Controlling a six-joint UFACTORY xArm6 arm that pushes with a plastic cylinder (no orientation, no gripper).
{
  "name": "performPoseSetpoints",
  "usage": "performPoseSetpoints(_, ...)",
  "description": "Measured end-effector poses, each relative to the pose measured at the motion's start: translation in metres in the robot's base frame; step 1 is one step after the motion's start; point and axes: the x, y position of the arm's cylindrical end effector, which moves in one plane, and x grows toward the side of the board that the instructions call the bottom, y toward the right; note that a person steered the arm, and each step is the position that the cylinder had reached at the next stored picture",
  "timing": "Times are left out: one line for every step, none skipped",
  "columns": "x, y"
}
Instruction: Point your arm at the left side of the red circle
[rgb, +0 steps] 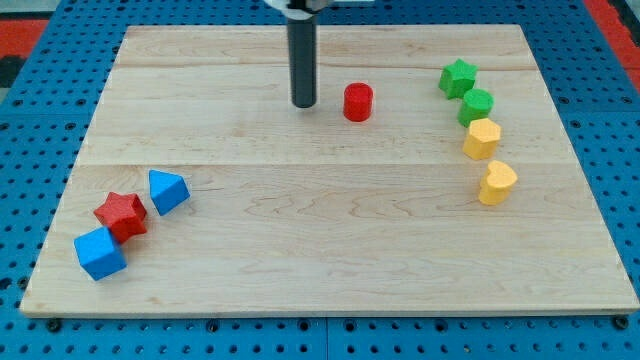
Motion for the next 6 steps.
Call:
performPoseSetpoints(0.0, -0.004)
performPoseSetpoints(0.0, -0.004)
performPoseSetpoints(0.01, -0.003)
performPoseSetpoints(0.032, -0.018)
performPoseSetpoints(0.034, -0.02)
performPoseSetpoints(0.034, -0.019)
